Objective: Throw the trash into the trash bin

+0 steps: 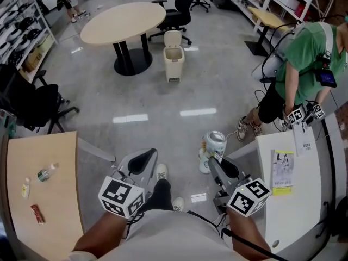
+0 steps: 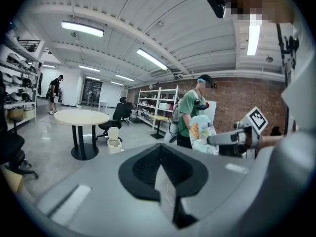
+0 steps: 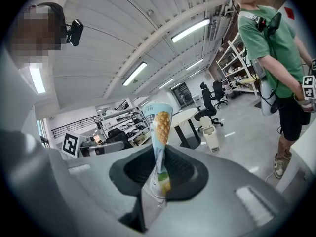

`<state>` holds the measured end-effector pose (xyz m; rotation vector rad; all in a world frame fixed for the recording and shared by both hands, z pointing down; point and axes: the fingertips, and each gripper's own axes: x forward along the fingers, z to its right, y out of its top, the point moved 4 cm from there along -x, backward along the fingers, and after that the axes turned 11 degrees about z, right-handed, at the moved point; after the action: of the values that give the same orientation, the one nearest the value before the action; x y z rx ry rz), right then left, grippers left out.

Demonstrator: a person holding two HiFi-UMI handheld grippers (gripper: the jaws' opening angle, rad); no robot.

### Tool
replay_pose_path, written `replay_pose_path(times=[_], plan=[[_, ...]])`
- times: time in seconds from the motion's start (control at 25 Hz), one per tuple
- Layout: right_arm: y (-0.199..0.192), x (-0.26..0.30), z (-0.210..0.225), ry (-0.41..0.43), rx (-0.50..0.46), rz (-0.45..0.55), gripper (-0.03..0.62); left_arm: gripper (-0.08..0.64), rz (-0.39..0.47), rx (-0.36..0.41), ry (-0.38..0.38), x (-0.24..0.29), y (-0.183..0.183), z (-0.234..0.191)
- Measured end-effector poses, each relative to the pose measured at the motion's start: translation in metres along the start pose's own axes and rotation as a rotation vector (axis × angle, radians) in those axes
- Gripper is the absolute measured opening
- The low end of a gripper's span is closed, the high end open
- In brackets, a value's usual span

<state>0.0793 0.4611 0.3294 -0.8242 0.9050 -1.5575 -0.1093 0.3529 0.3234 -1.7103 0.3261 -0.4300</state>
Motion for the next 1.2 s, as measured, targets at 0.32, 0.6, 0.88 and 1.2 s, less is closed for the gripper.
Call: replay_pose_path(times=[0.32, 0.6, 0.88, 1.2], plan=[[0.014, 0.043, 0.015, -0.015, -0.017, -0.016, 0.06, 0.008, 0.009, -0.012, -0.008, 0.036, 0.011, -0.038], [0.022, 0.095, 0.026, -0.019, -0.022, -0.036, 0.06, 0.008, 0.009, -0.023, -0.012, 0.069, 0.019, -0.079], [0.036, 0.142, 0.033, -0.016, -0.049, -0.055, 0.06, 0.008, 0.005, -0.032, -0.03, 0.094, 0.024, -0.107], [0.046, 0.206, 0.035, -0.01, -0.099, -0.046, 0.06, 0.008, 0.041, 0.017, -0.045, 0.121, 0.039, -0.163]])
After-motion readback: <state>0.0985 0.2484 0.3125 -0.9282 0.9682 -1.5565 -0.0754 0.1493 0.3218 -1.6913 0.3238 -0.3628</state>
